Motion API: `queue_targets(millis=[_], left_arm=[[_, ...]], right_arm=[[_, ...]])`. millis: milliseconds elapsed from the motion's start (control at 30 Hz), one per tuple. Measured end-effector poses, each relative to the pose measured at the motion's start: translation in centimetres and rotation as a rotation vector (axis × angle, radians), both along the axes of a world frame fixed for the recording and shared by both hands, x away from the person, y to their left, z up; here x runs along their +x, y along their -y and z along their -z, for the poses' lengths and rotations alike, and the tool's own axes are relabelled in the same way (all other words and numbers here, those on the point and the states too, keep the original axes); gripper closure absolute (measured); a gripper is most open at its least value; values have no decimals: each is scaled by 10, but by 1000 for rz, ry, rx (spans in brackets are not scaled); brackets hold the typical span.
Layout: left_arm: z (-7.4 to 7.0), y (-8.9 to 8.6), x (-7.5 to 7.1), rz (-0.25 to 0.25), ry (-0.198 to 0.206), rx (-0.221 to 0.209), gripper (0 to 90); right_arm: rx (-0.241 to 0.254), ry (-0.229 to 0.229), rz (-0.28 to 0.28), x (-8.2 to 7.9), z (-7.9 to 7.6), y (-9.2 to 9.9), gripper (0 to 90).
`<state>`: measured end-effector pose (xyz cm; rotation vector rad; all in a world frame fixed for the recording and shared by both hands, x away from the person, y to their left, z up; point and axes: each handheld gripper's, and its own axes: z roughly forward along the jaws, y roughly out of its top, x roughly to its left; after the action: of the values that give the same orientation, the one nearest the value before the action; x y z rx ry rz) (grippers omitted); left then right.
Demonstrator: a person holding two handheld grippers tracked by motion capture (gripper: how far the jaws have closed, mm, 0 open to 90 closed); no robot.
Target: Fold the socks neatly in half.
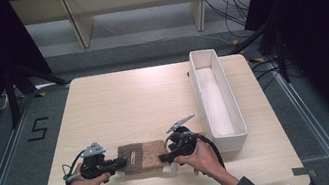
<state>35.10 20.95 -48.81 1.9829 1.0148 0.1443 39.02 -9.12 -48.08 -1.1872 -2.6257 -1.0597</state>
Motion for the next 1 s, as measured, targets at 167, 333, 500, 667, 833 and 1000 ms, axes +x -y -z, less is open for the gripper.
queue_targets(millis=[167, 333, 500, 667, 833, 1000], left_arm=[[-11, 6, -4, 10, 69, 50, 756], [-21, 7, 0, -27, 124, 18, 721], [-15, 13, 2, 34, 127, 154, 801], [-11, 11, 3, 39, 113, 211, 820], [-8, 9, 3, 31, 101, 218, 829], [-5, 6, 5, 25, 92, 227, 842]], right_arm=[[-20, -14, 7, -1, 0, -1, 396], [-8, 22, -15, 2, 0, 1, 396], [-8, 12, 1, 1, -3, 2, 395], [9, 1, 6, 1, -4, 2, 380], [41, -11, 0, 0, -6, 3, 350], [54, -6, -25, 1, -3, 2, 332]])
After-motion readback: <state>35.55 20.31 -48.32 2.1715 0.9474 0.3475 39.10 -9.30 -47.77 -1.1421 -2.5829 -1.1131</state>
